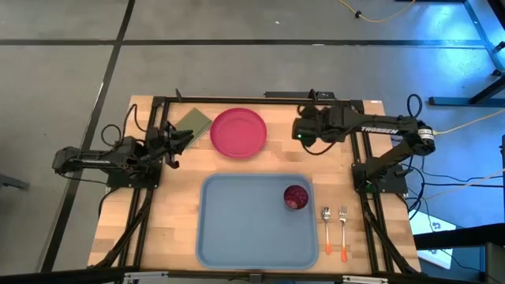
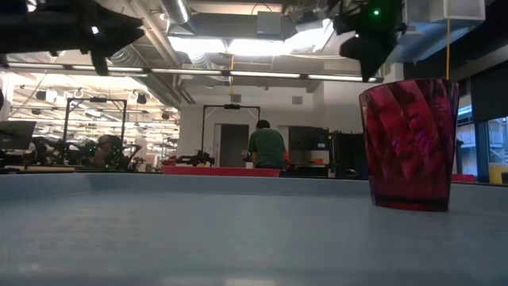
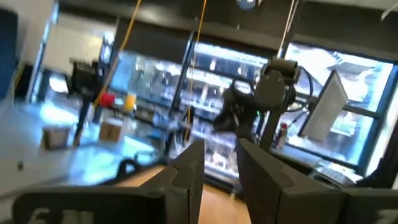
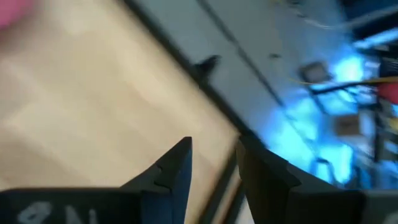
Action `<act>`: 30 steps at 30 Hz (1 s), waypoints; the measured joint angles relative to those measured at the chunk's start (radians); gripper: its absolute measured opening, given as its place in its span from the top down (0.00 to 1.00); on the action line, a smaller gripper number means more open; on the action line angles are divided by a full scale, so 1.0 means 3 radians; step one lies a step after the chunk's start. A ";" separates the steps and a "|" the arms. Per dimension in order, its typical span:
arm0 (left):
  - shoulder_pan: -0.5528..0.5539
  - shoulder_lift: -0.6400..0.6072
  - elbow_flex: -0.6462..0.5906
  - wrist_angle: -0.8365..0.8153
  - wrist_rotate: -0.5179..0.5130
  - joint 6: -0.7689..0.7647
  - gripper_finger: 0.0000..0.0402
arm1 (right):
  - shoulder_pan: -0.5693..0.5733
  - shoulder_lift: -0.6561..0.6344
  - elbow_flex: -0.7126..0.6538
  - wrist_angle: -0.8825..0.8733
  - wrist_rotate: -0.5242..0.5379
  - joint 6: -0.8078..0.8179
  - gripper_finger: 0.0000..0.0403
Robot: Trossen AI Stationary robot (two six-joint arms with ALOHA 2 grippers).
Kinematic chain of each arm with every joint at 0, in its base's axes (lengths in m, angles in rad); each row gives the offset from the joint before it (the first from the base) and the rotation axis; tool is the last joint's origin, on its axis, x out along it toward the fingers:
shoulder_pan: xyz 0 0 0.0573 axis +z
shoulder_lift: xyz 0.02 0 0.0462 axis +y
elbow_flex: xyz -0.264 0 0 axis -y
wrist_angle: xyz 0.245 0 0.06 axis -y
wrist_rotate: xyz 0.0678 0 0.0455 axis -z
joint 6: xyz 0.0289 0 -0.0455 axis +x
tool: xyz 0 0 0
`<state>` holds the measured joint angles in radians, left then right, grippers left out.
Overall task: Pick and place plate/cup/fork/spoon on tray
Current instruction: Put the pink plate on the blue tray to the left of the red cup
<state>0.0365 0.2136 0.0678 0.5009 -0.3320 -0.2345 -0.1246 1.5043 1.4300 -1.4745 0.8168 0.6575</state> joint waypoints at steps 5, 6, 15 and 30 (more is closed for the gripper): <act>0.0022 0.0898 0.0463 -0.0041 -0.0264 0.0128 0.78 | -0.0005 -0.0003 0.0000 -0.0216 0.0258 0.0419 0.67; 0.0046 0.1068 0.0606 -0.0066 -0.0319 0.0244 0.78 | -0.0009 -0.0003 0.0000 -0.0211 0.0241 0.0431 0.67; 0.0535 0.2411 0.2015 -0.1651 -0.0748 0.0838 0.78 | -0.0009 -0.0005 -0.0396 -0.0170 0.0244 0.0762 0.67; 0.1369 0.3376 0.2675 -0.3140 -0.0197 0.0127 0.78 | -0.0009 -0.0002 -0.1201 0.0009 -0.0061 0.1149 0.67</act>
<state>0.4472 1.2264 0.8703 -0.4412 -0.3911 -0.1966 -0.1272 1.5039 1.0697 -1.4717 0.7986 1.0023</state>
